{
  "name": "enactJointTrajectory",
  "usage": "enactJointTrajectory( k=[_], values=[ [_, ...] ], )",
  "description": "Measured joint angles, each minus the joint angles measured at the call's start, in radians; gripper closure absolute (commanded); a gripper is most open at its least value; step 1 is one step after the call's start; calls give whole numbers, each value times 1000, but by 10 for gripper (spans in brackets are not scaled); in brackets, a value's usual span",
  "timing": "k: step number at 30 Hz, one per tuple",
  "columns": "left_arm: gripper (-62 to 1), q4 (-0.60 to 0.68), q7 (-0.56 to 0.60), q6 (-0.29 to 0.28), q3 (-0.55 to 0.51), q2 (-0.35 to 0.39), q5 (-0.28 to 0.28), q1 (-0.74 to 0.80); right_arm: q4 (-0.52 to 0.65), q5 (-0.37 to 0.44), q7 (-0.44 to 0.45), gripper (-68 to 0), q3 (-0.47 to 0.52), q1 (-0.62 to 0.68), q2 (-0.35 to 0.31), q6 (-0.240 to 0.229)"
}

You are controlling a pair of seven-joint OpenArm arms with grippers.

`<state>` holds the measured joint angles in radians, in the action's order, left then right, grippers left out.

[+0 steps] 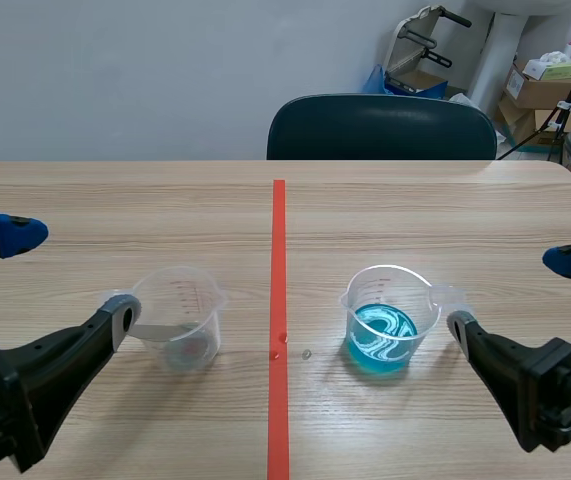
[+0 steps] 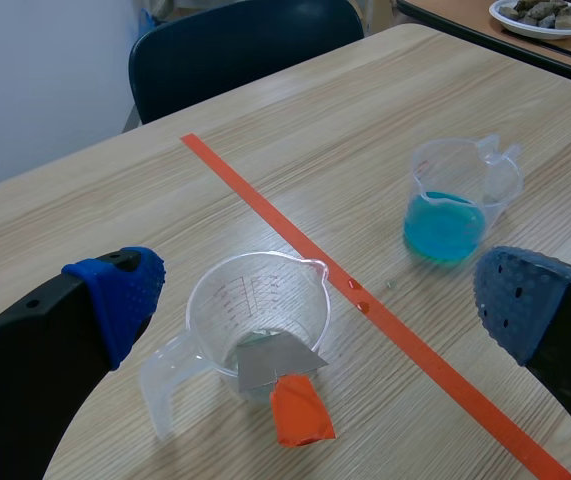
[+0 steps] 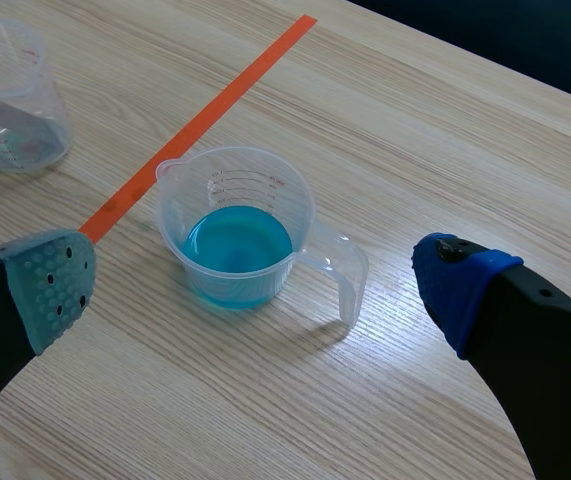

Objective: Do the redox reaction experiment

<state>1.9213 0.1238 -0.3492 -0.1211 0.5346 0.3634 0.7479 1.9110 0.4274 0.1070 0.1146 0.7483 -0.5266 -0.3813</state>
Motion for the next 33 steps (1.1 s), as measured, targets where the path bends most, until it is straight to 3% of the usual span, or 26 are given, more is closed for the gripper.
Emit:
enactJointTrajectory(
  k=[16, 19, 23, 33],
  values=[
    [-623, 0, 0, 10, 0, 0, 0, 1, 0, 0, 0, -679, 0, 0, 0, 0],
    [-623, 0, 0, 40, 0, 0, 1, 18, 0, 0, 0, -679, 0, 0, 0, 0],
    [-623, 0, 1, 85, -23, 0, 4, 88, 0, 0, 5, -679, 0, 0, 0, 0],
    [-623, 0, 95, 105, -104, 0, 32, 348, 0, -39, 19, -679, 0, -11, 0, -18]
  ],
)
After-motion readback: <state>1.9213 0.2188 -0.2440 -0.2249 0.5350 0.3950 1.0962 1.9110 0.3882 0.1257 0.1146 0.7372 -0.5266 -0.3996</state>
